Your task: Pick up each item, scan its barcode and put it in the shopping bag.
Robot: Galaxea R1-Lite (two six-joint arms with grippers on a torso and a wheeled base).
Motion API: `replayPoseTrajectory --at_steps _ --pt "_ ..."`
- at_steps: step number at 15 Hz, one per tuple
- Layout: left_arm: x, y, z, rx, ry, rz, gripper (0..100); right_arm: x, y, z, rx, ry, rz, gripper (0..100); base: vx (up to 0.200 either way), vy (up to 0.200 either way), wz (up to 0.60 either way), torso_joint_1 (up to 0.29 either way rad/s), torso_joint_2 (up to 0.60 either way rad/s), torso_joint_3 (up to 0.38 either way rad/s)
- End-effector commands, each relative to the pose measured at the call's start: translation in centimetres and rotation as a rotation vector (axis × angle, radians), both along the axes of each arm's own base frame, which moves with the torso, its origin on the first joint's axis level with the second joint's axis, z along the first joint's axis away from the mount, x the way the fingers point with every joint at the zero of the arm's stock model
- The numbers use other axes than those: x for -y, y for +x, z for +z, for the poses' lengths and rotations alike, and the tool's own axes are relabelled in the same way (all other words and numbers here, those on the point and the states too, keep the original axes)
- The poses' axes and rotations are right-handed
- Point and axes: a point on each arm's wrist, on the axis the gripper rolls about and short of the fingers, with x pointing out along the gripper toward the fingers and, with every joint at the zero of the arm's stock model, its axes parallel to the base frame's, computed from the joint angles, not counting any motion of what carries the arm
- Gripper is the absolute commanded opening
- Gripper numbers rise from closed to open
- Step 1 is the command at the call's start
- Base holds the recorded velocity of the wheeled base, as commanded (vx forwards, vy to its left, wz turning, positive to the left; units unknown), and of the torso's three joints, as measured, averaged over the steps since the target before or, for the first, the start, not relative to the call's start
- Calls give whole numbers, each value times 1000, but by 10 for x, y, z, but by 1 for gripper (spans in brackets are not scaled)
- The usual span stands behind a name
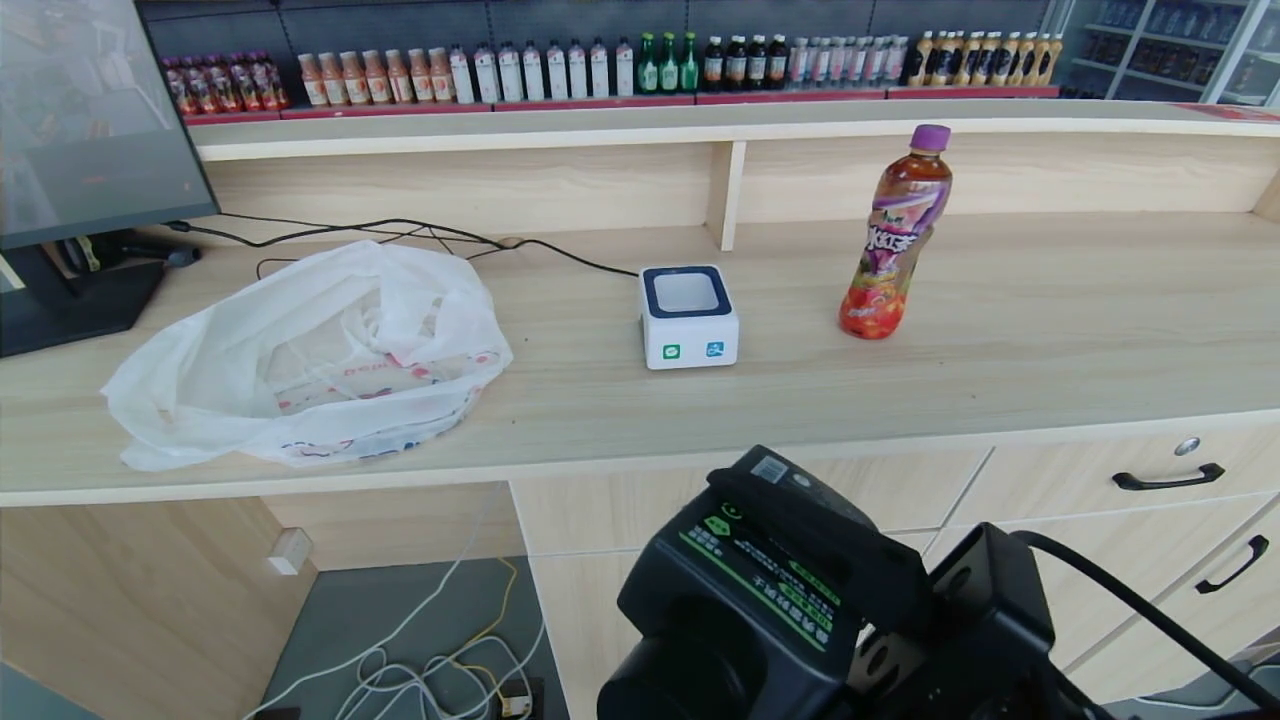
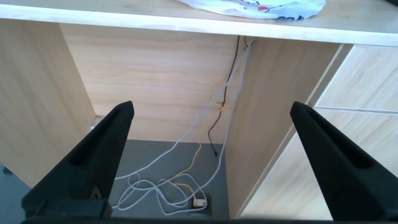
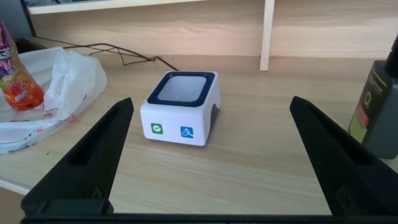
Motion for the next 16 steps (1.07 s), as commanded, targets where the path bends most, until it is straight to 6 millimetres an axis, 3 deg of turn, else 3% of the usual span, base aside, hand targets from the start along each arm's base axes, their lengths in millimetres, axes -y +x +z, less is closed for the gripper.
replayPoseTrajectory --at_steps 1,8,13,16 --pt "0 0 0 0 0 0 100 1 -2 2 7 5 0 100 0 -200 0 -2 2 2" --pt "0 0 0 0 0 0 100 6 -8 -1 -2 -1 -2 100 0 -200 0 2 2 4" --pt "0 0 0 0 -1 0 100 -7 14 -3 -6 -11 -10 100 0 -40 0 0 0 0" --pt "0 0 0 0 -1 0 100 9 39 -7 -7 -50 -125 100 0 0 0 0 0 0"
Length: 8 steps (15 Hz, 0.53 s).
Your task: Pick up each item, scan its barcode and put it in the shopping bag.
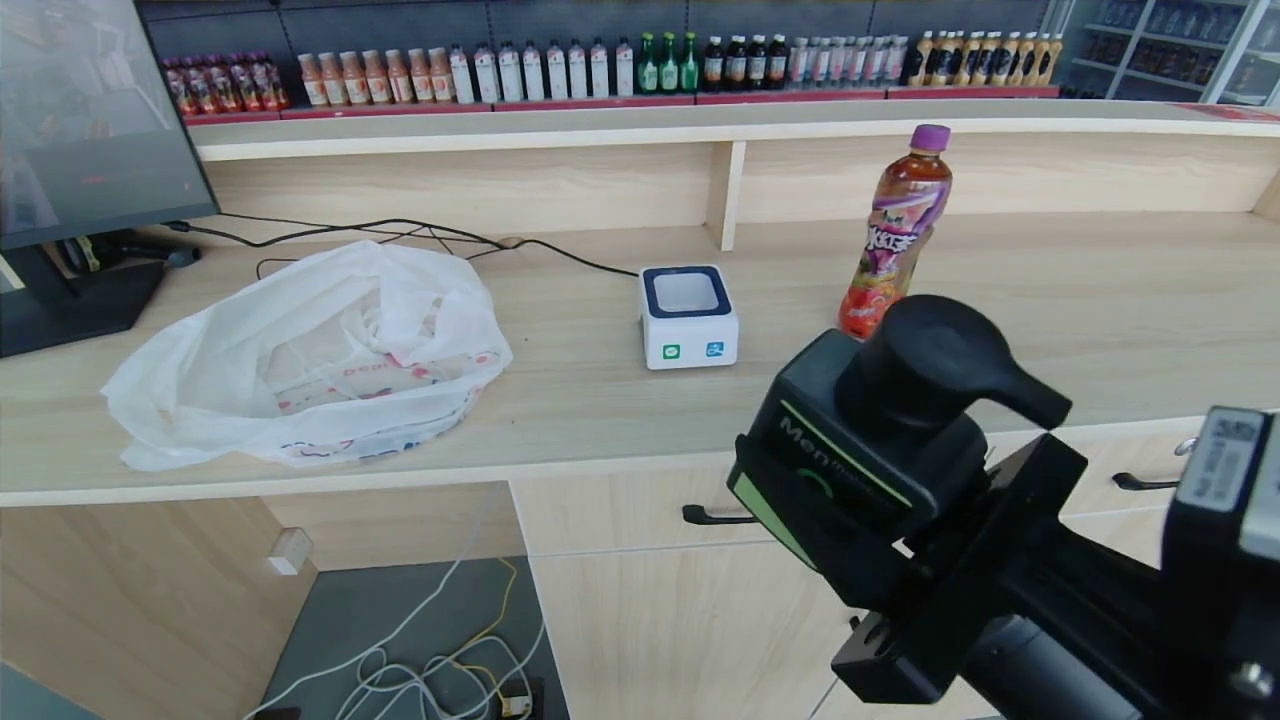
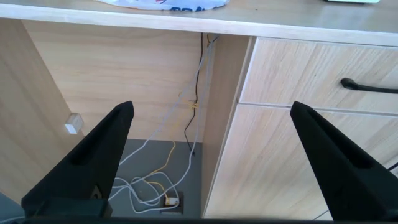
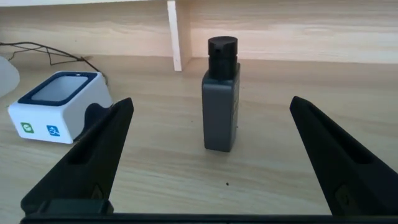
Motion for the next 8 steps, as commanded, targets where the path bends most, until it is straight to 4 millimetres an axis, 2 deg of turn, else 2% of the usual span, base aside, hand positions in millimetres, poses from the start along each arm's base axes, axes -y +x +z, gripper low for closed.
replayPoseTrajectory --at_steps 1,3,8 --pt "0 0 0 0 0 0 100 5 21 -8 -22 -14 -55 100 0 0 0 0 0 0" --pt "0 0 0 0 0 0 100 7 27 -14 -42 -26 -74 100 0 0 0 0 0 0" --pt "0 0 0 0 0 0 100 -2 45 -22 -60 -6 -61 100 0 0 0 0 0 0"
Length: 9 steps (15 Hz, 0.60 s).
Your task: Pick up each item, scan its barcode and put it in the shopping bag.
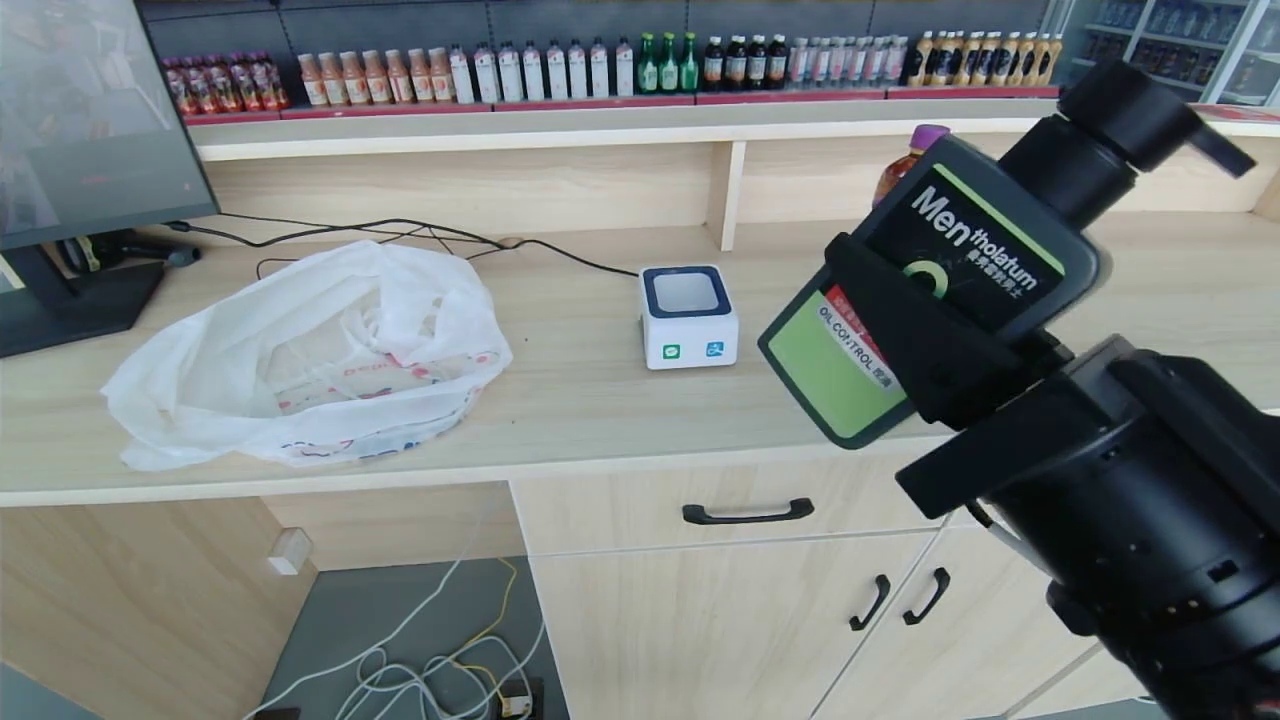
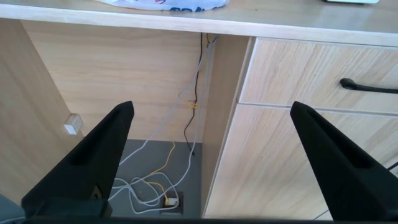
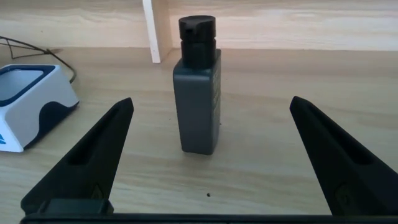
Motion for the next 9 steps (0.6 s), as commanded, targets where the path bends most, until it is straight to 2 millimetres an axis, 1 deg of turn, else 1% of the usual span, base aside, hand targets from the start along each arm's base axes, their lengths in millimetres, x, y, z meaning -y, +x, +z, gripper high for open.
replayPoseTrajectory --at_steps 1,3,5,6,7,9 --pt "0 0 0 0 0 0 100 -8 15 -13 -36 -3 4 100 0 0 0 0 0 0" --pt "0 0 0 0 0 0 100 -13 25 -18 -41 -5 9 100 0 0 0 0 0 0" --pt "0 0 0 0 0 0 100 -20 36 -17 -21 6 14 100 0 0 0 0 0 0" --pt "0 0 0 0 0 0 100 -21 37 -17 -20 8 15 100 0 0 0 0 0 0" --pt "0 0 0 0 0 0 100 -23 41 -22 -35 30 21 100 0 0 0 0 0 0" --pt "0 0 0 0 0 0 100 -17 50 -27 -45 30 -3 100 0 0 0 0 0 0"
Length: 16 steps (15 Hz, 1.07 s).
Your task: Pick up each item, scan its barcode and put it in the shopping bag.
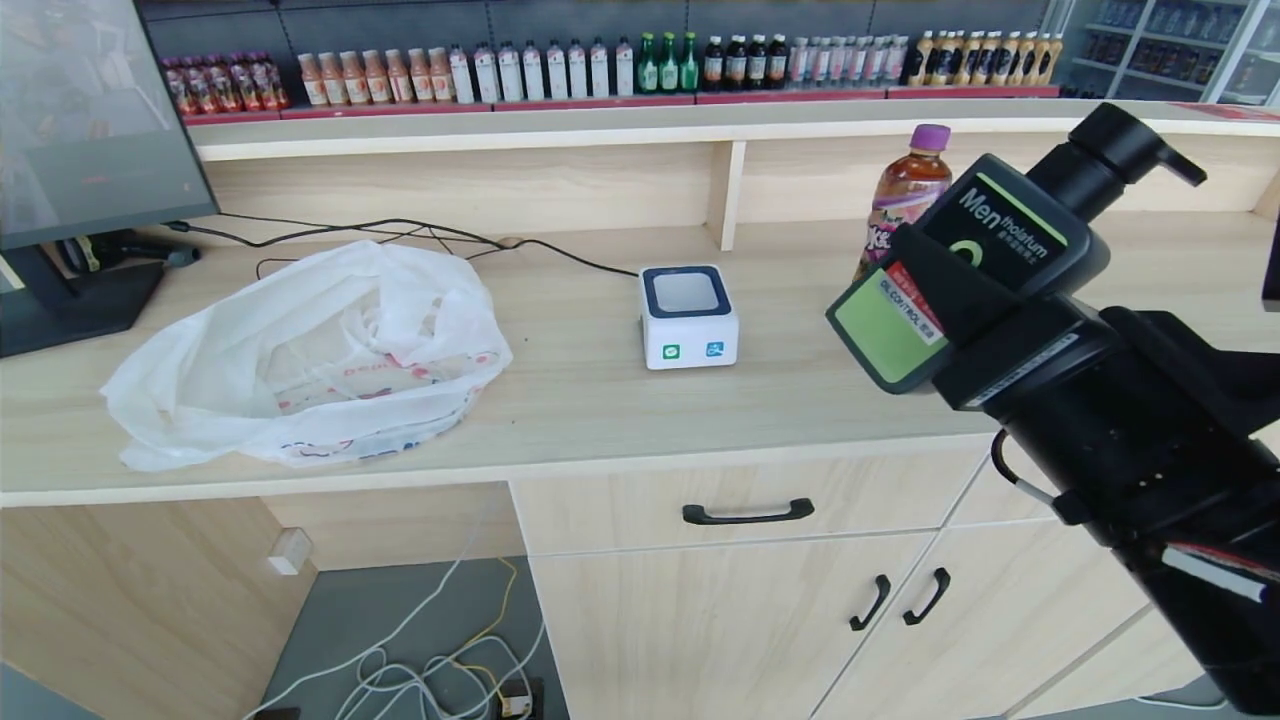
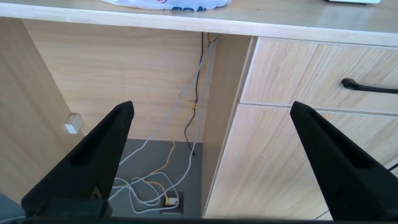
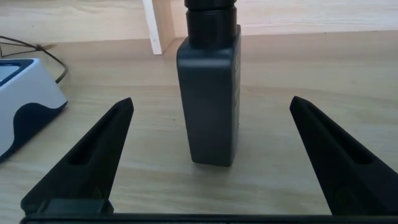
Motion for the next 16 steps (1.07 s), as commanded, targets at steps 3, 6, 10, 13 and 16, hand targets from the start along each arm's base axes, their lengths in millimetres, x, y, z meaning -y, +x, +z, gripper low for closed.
replayPoseTrajectory --at_steps 3,6,10,13,16 --pt "0 0 0 0 0 -1 100 -2 26 -8 8 3 -26 100 0 0 0 0 0 0" --pt "0 0 0 0 0 -1 100 -7 37 -6 23 10 -24 100 0 0 0 0 0 0" --pt "0 0 0 0 0 -1 100 -8 47 0 10 4 -32 100 0 0 0 0 0 0" --pt "0 0 0 0 0 -1 100 -9 59 6 11 2 -35 100 0 0 0 0 0 0" --pt "0 0 0 0 0 -1 100 1 71 6 -1 -12 -39 100 0 0 0 0 0 0"
